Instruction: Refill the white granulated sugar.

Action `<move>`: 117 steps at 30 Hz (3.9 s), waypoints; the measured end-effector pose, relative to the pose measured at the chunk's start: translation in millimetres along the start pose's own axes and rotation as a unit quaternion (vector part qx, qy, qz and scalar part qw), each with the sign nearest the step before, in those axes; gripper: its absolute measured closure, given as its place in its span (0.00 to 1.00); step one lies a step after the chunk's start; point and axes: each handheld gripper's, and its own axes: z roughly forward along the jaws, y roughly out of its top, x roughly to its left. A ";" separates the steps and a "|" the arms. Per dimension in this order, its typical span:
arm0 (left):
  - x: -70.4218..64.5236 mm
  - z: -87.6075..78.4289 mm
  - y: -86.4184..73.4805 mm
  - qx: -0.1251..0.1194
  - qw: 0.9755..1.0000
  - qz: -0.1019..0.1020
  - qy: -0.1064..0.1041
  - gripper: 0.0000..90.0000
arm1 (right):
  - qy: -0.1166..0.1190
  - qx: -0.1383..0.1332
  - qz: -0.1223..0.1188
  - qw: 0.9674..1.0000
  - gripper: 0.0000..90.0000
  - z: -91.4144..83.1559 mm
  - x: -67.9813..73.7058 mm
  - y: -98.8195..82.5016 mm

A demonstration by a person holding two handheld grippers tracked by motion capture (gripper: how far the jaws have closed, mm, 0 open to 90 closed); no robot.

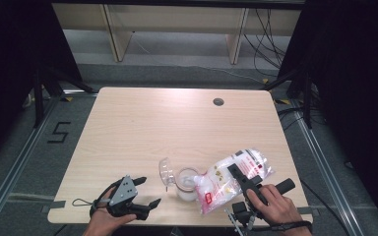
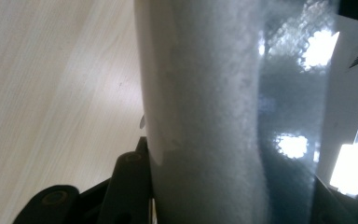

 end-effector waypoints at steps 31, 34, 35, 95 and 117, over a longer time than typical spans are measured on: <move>0.8 -0.2 -0.1 0.006 1.000 0.003 -0.001 0.18 | 0.003 -0.001 -0.006 1.000 0.74 -0.5 -1.5 -0.3; 0.6 -0.4 0.0 0.003 1.000 -0.001 0.003 0.18 | 0.003 0.000 -0.006 1.000 0.74 -0.5 -1.4 -0.6; 1.1 -0.4 0.2 0.003 1.000 0.003 0.001 0.18 | 0.002 -0.003 -0.008 1.000 0.74 -0.3 -1.9 -0.5; 1.1 -0.4 0.4 0.003 1.000 0.003 0.001 0.18 | 0.006 -0.003 0.010 1.000 0.76 -1.7 -0.1 -1.5; 1.0 -1.0 0.6 0.006 1.000 0.006 0.005 0.18 | 0.010 -0.012 0.017 1.000 0.77 -1.0 0.2 -1.5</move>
